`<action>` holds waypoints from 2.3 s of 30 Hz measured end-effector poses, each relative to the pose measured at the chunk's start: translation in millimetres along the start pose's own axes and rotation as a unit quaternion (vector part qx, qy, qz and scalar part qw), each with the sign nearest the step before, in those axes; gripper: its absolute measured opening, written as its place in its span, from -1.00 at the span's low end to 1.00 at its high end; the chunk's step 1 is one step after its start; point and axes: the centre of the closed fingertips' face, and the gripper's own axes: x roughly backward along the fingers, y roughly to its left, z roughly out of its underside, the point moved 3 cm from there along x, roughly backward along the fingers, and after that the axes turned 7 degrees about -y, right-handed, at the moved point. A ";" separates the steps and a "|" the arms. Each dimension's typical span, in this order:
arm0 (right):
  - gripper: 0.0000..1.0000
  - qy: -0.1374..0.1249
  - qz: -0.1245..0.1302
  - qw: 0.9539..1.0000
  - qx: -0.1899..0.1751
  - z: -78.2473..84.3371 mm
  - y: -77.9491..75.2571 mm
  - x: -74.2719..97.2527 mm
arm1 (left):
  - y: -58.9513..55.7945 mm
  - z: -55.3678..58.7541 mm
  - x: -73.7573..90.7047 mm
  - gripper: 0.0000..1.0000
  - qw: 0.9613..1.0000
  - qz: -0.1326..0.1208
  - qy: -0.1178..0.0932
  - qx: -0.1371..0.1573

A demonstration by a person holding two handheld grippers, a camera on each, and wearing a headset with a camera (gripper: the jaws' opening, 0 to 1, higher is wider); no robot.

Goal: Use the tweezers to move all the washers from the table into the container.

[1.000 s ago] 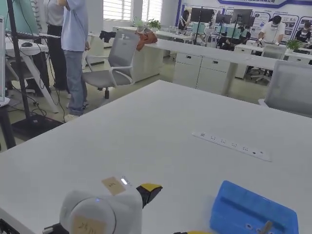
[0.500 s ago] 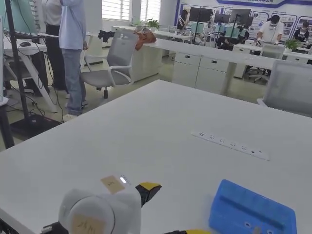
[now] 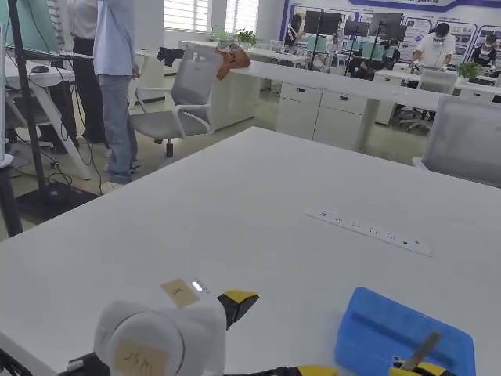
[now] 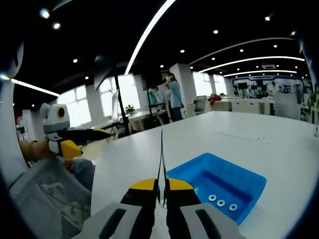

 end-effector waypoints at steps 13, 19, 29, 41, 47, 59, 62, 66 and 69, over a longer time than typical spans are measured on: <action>-0.94 -0.022 0.027 0.999 0.001 -32.6 -20.8 -20.3 | 1.5 -0.5 0.5 0.36 1.000 -0.003 -0.002 0.005; -0.94 0.000 0.049 0.999 -0.004 -24.7 -36.7 -31.2 | 0.9 0.2 0.3 0.36 1.000 -0.002 0.000 0.004; -0.94 0.034 0.078 0.996 -0.031 -5.1 -60.0 -44.9 | 0.9 0.6 0.4 0.36 1.000 -0.002 0.001 0.005; -0.94 0.076 0.089 0.993 -0.027 15.1 -72.1 -50.9 | 1.5 1.3 0.3 0.36 1.000 -0.003 0.003 0.006; -0.94 0.087 0.088 0.992 -0.019 19.1 -70.7 -53.1 | 1.4 2.3 0.3 0.36 1.000 -0.003 0.006 0.005; -0.94 0.100 0.084 0.991 -0.010 24.1 -72.5 -54.2 | 1.2 2.4 0.2 0.36 1.000 -0.002 0.006 0.006; -0.93 0.103 0.085 0.991 -0.004 25.2 -77.6 -53.2 | 1.2 1.1 0.3 0.36 1.000 -0.002 0.002 0.009; -0.93 0.105 0.086 0.991 0.002 26.2 -82.8 -52.2 | 1.5 1.2 0.5 0.36 1.000 -0.003 0.002 0.009; -0.92 0.093 0.087 0.992 -0.001 22.4 -86.8 -51.3 | 1.3 1.3 0.5 0.36 1.000 -0.003 0.003 0.008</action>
